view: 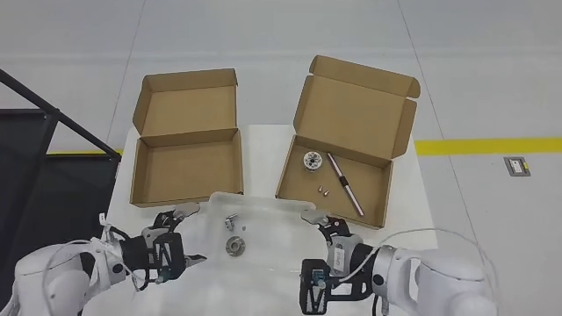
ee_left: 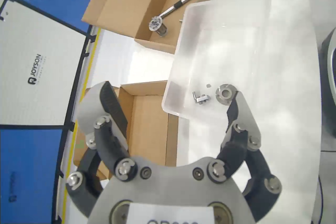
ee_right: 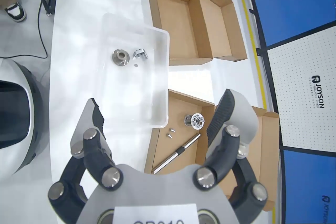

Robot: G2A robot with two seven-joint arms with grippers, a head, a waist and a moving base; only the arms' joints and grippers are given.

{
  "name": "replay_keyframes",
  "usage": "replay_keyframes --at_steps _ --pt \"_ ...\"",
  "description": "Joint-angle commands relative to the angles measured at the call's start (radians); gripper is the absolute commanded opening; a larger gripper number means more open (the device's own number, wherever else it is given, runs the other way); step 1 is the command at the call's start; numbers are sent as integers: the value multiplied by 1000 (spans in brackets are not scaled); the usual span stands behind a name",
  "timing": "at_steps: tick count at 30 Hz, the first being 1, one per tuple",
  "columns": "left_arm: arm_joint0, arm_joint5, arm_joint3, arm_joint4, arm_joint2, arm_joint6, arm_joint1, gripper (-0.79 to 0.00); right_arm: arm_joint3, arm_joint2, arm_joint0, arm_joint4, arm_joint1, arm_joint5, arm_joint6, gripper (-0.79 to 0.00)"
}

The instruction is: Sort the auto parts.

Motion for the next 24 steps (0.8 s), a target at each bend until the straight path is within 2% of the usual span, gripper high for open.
replay_keyframes --at_steps 1,11,13,15,18,21,24 --pt "-25 0 13 19 32 -4 11 0 -3 16 -18 -4 2 15 19 0" --pt "-25 0 13 19 32 -4 11 0 -3 16 -18 -4 2 15 19 0" --pt "-25 0 13 19 32 -4 11 0 30 21 -29 -9 1 80 -3 0" --pt "-17 0 -9 34 67 -35 11 0 56 32 -28 2 1 116 -58 0" --pt "-49 0 -7 64 132 -95 15 0 92 79 -36 29 1 197 -149 0" --pt "-114 0 46 60 207 -137 21 0 112 149 -64 46 3 281 -193 0" --pt "-210 0 119 60 313 -164 32 0 118 224 -105 75 7 354 -207 0"
